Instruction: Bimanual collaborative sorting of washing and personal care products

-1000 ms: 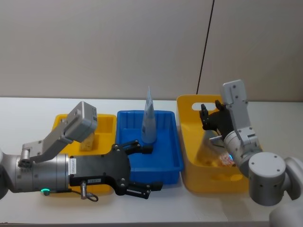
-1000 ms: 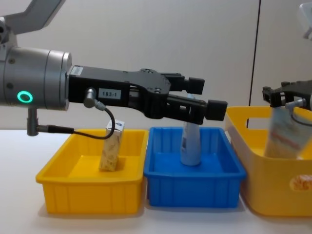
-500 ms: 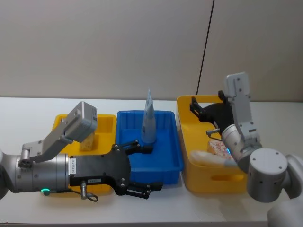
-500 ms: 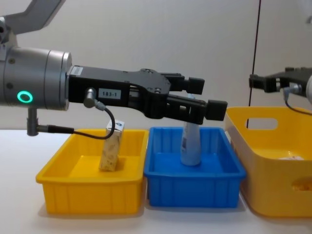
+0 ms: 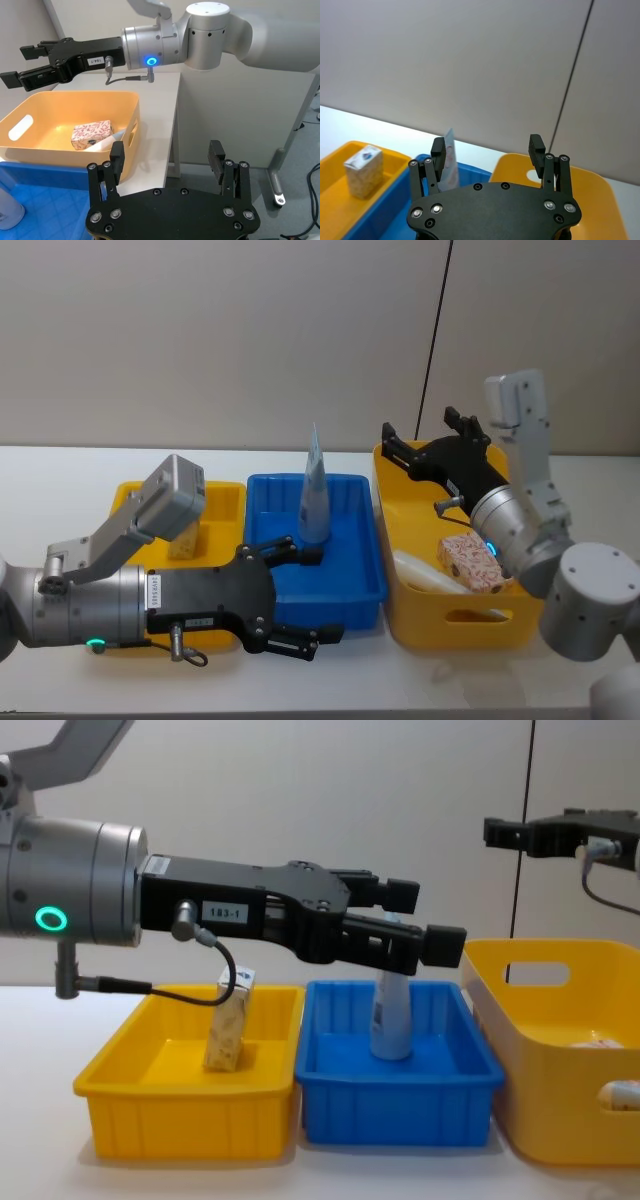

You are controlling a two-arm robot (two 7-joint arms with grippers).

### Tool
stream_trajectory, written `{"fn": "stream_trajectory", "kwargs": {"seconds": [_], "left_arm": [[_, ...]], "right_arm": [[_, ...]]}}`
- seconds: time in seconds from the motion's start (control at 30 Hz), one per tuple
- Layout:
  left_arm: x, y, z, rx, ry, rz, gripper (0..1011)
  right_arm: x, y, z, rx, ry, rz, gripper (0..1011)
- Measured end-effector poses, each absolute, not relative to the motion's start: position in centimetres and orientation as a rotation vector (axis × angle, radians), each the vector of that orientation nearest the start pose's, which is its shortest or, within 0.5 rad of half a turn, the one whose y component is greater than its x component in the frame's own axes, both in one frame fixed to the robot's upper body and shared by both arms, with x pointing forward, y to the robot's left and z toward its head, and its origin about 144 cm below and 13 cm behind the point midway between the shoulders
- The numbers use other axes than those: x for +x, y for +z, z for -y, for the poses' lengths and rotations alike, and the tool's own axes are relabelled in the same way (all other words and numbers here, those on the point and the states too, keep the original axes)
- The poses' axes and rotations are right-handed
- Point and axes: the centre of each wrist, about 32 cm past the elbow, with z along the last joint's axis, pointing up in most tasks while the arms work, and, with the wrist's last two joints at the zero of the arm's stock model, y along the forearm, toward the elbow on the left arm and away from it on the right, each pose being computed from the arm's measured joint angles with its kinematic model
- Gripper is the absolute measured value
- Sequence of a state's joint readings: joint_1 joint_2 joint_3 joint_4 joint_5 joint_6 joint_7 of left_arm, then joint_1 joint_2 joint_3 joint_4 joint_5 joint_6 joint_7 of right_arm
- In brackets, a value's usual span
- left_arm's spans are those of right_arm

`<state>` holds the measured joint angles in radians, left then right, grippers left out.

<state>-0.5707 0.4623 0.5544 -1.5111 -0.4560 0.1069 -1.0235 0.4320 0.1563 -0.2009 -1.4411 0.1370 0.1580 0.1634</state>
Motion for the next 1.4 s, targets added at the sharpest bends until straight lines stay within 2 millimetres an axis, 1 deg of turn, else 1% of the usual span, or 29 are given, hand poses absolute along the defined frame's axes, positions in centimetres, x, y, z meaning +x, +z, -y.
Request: {"fn": "stream_trajectory", "kwargs": {"seconds": [0.23,0.4,0.7,0.77,0.83,1.07,1.4], "left_arm": [[56.1,128.7,-21.5,0.127,0.109,0.198,1001],[56.1,128.6,-21.5,0.127,0.109,0.198,1001],[56.1,128.6,-21.5,0.127,0.109,0.198,1001],[56.1,128.7,-21.5,0.127,0.109,0.198,1001],[56.1,128.7,-21.5,0.127,0.109,0.198,1001],[56.1,128.7,-21.5,0.127,0.109,0.198,1001],[56.1,128.6,-21.5,0.127,0.109,0.198,1001]], "right_arm": [[55.7,126.4,22.7,0.035,-1.142,0.157,1002],[55.0,126.6,24.2,0.042,-1.055,0.167,1002],[53.8,126.1,27.9,0.025,-0.934,0.183,1002],[53.6,126.0,28.4,0.021,-0.921,0.185,1002],[53.4,125.9,29.4,0.012,-0.899,0.189,1002],[53.3,125.6,31.1,0.001,-0.856,0.19,1002],[53.2,125.4,32.3,-0.005,-0.824,0.19,1002]]}}
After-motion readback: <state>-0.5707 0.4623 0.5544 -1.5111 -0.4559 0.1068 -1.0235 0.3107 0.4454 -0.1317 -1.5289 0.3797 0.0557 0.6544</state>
